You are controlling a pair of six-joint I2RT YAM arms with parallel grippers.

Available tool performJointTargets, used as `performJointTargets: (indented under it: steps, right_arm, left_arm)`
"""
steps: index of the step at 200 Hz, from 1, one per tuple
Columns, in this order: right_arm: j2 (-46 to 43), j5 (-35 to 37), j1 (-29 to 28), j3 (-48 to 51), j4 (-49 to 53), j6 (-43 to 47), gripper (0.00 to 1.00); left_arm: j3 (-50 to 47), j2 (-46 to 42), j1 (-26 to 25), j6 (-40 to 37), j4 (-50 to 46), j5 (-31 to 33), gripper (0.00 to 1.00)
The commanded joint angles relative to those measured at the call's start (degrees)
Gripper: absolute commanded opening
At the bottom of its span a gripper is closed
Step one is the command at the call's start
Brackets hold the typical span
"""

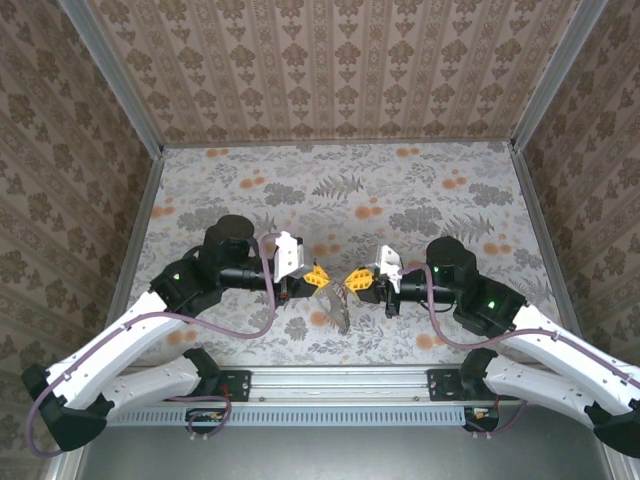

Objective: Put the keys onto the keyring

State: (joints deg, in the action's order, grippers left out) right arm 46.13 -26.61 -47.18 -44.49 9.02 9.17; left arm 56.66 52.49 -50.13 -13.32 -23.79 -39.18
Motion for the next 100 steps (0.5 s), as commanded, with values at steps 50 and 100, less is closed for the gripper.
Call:
performJointTargets:
  steps: [50, 100]
  right_arm:
    - [-7.5, 8.7, 4.1, 6.5, -1.8, -4.8, 0.00]
    - [-10.8, 14.6, 7.1, 8.7, -0.9, -5.5, 0.00]
  left_arm:
    - [0.3, 6.5, 1.7, 6.9, -8.2, 7.8, 0.00]
    - [0.6, 16.7, 1.9, 8.5, -6.2, 10.5, 0.00]
